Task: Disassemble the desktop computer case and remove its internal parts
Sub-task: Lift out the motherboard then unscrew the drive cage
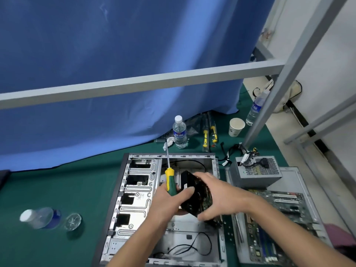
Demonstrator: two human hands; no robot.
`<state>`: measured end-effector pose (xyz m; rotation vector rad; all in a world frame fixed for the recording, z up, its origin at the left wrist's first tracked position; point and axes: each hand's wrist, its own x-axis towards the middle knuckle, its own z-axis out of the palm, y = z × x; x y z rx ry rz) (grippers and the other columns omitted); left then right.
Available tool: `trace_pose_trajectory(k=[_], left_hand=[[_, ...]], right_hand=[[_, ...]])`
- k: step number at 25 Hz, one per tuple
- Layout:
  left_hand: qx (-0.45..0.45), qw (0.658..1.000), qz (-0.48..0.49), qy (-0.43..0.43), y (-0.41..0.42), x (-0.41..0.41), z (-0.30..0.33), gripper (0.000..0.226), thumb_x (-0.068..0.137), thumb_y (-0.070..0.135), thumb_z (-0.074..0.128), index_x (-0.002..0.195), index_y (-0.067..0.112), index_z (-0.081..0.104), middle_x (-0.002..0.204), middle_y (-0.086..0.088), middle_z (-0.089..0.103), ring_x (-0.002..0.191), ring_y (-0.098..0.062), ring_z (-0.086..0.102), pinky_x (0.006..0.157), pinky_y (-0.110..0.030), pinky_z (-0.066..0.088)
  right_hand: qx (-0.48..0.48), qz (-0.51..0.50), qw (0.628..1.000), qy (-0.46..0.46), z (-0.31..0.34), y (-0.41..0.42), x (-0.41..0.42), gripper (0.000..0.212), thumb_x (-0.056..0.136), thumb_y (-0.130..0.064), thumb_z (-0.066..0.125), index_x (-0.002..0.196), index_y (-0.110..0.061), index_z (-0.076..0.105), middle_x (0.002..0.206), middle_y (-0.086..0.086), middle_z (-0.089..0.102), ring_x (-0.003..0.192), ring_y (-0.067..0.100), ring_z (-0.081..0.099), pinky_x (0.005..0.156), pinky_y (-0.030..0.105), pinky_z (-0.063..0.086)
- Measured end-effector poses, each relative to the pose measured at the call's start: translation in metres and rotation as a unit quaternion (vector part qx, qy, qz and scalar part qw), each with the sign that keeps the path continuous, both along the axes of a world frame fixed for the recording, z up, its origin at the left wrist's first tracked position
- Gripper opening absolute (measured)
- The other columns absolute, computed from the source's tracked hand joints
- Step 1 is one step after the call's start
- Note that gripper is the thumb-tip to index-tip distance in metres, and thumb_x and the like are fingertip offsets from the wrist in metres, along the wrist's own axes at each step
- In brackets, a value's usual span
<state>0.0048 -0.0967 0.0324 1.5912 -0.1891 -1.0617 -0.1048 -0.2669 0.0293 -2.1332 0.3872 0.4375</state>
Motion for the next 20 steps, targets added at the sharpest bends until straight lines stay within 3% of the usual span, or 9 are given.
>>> trace_pose_trajectory(k=[2,5,8,10,12,14,16,18,20], left_hand=[[0.007,0.999,0.004,0.039,-0.008,-0.012,0.003,0.051,0.073,0.035,0.085,0.102,0.000,0.061,0.090,-0.009,0.074,0.082,-0.022,0.073,0.062,-0.034,0.058],[0.016,0.996,0.021,0.081,-0.016,-0.029,0.004,0.042,0.088,0.035,0.071,0.112,0.004,0.057,0.097,-0.011,0.074,0.084,-0.029,0.073,0.062,-0.035,0.057],[0.043,0.994,0.016,0.096,-0.021,-0.050,-0.005,0.030,0.098,0.030,0.056,0.113,0.004,0.056,0.099,-0.017,0.072,0.079,-0.031,0.072,0.062,-0.036,0.056],[0.060,0.994,0.008,0.093,-0.024,-0.061,-0.013,0.026,0.101,0.026,0.051,0.111,0.003,0.055,0.099,-0.017,0.072,0.078,-0.029,0.072,0.061,-0.035,0.056],[0.081,0.994,-0.011,0.075,-0.030,-0.069,-0.020,0.022,0.101,0.025,0.049,0.108,0.005,0.055,0.095,-0.013,0.074,0.079,-0.027,0.073,0.062,-0.035,0.058],[0.100,0.993,-0.042,0.056,-0.036,-0.075,-0.027,0.021,0.101,0.025,0.048,0.106,0.006,0.056,0.095,-0.009,0.074,0.081,-0.024,0.073,0.068,-0.034,0.059],[0.119,0.990,-0.072,0.041,-0.044,-0.081,-0.034,0.022,0.100,0.025,0.048,0.105,0.005,0.057,0.096,-0.009,0.073,0.078,-0.020,0.072,0.066,-0.028,0.056],[0.140,0.985,-0.095,0.023,-0.054,-0.087,-0.038,0.023,0.099,0.025,0.049,0.104,0.004,0.058,0.088,-0.006,0.072,0.068,-0.011,0.069,0.057,-0.019,0.051],[0.143,0.984,-0.107,0.020,-0.065,-0.091,-0.044,0.023,0.098,0.024,0.049,0.105,0.004,0.057,0.086,-0.004,0.070,0.066,-0.010,0.066,0.059,-0.023,0.051]], right_hand=[[0.092,-0.051,0.994,0.002,-0.001,-0.016,-0.017,0.117,0.057,-0.042,0.090,0.149,-0.038,0.017,0.139,-0.018,0.038,0.128,0.002,0.044,0.108,0.021,0.039],[0.193,-0.146,0.970,0.005,-0.005,-0.042,-0.045,0.126,0.056,-0.031,0.093,0.153,-0.037,0.013,0.150,-0.004,0.035,0.134,0.009,0.042,0.114,0.033,0.034],[0.189,-0.190,0.963,0.001,-0.012,-0.066,-0.075,0.126,0.059,-0.027,0.092,0.153,-0.041,0.009,0.160,0.000,0.018,0.147,0.016,0.019,0.118,0.036,0.024],[0.148,-0.179,0.973,0.002,-0.019,-0.080,-0.090,0.125,0.060,-0.028,0.090,0.153,-0.041,0.008,0.156,-0.009,0.018,0.146,0.013,0.019,0.116,0.034,0.027],[0.047,-0.118,0.992,0.026,-0.026,-0.093,-0.102,0.125,0.059,-0.037,0.088,0.153,-0.040,0.006,0.142,-0.025,0.014,0.136,0.010,0.034,0.110,0.031,0.040],[-0.038,-0.065,0.996,0.055,-0.037,-0.100,-0.111,0.124,0.056,-0.039,0.086,0.152,-0.038,0.007,0.134,-0.028,0.017,0.110,0.006,0.053,0.087,0.025,0.054],[-0.122,-0.028,0.989,0.074,-0.056,-0.105,-0.117,0.126,0.054,-0.037,0.085,0.153,-0.032,0.006,0.136,-0.021,0.020,0.092,0.001,0.051,0.070,0.015,0.049],[-0.197,-0.002,0.975,0.100,-0.078,-0.110,-0.123,0.128,0.055,-0.037,0.085,0.154,-0.023,0.004,0.145,-0.008,0.019,0.102,0.004,0.042,0.076,0.016,0.043],[-0.254,0.004,0.959,0.129,-0.101,-0.115,-0.130,0.130,0.057,-0.036,0.085,0.155,-0.019,0.003,0.151,0.000,0.018,0.125,0.016,0.037,0.092,0.026,0.047]])
